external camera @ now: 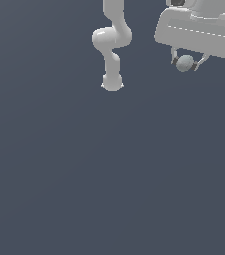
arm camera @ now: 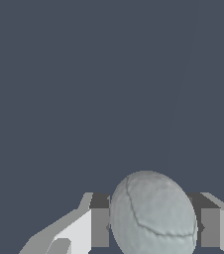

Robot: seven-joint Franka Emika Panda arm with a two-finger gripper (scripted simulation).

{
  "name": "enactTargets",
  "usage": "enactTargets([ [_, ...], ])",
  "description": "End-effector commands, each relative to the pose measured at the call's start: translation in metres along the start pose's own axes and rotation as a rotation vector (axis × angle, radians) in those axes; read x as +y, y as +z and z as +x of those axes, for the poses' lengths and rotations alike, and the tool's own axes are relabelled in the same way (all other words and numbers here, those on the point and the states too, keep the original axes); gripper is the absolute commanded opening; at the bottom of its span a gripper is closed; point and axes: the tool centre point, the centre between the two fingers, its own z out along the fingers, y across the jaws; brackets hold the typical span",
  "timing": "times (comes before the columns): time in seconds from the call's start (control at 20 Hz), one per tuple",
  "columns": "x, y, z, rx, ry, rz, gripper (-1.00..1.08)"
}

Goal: Pick up the object and move it to a goal position.

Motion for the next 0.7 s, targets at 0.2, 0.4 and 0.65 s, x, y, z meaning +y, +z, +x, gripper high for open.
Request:
enactTargets([
  [0.2,-0.012,-0.033,-0.014,-0.002,0.000,-0.001,-1.00],
  [0.4,-0.016,-0.043,-0.018,-0.002,0.000,-0.001,-1.00],
  [0.65,-0.018,-0.048,-0.020,-0.002,0.000,-0.001,-1.00],
])
